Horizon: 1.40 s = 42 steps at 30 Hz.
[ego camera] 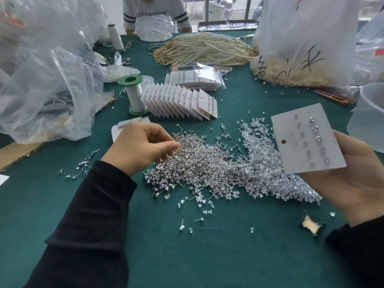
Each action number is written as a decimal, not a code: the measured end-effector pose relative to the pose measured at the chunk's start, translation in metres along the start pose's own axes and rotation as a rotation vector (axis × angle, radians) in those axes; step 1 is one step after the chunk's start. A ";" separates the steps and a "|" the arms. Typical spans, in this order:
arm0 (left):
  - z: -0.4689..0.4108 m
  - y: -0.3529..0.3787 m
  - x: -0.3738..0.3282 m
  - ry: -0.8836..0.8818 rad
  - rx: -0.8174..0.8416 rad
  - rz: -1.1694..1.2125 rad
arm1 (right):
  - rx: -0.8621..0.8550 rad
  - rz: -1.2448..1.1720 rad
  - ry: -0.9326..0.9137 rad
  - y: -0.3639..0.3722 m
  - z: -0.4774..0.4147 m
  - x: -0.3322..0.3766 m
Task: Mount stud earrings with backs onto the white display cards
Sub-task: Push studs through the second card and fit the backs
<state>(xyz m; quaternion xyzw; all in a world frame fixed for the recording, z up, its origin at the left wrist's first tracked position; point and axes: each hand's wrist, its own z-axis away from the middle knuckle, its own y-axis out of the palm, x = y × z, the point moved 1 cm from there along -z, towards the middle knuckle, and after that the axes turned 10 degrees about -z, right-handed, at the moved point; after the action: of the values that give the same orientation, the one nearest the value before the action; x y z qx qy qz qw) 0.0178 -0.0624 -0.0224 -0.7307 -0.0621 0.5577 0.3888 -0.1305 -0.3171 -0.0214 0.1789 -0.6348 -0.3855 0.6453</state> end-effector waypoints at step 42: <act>0.026 0.080 -0.071 0.546 -0.522 0.006 | 0.166 0.015 0.258 0.022 0.010 -0.039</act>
<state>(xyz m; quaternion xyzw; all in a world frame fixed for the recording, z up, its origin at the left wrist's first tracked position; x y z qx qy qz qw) -0.0578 -0.1418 -0.0210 -0.9271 -0.0941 0.3091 0.1899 -0.1306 -0.2721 -0.0310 0.2750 -0.5777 -0.3004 0.7074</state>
